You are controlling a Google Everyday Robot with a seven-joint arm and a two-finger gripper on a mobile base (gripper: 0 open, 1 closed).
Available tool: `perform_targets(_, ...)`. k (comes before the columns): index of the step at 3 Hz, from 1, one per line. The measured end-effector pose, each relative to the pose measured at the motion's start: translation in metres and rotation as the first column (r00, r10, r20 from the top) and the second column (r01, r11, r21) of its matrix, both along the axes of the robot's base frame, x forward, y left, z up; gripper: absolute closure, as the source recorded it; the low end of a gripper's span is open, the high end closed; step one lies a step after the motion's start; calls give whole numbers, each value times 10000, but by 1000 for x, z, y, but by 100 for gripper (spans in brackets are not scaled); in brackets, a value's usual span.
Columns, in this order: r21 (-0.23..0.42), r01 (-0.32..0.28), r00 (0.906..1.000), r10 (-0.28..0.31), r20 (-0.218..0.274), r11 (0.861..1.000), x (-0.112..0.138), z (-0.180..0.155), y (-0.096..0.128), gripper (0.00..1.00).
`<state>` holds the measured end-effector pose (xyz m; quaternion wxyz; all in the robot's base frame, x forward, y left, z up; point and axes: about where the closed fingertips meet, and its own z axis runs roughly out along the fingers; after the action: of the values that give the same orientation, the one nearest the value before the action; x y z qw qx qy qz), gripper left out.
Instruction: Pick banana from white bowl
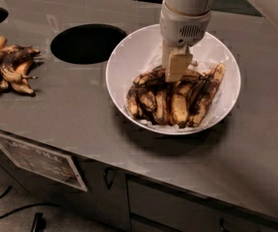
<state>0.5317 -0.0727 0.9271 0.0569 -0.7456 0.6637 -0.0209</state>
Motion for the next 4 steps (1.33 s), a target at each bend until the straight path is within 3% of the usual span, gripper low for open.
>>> perform_targets(2, -24, -132, 9998, 132, -113, 9999, 1, -4, 7, 54)
perform_targets(3, -24, -181, 9997, 181, -166, 9998, 0, -6, 9, 53)
perform_targets(4, -24, -181, 9997, 181, -166, 9998, 0, -6, 9, 73)
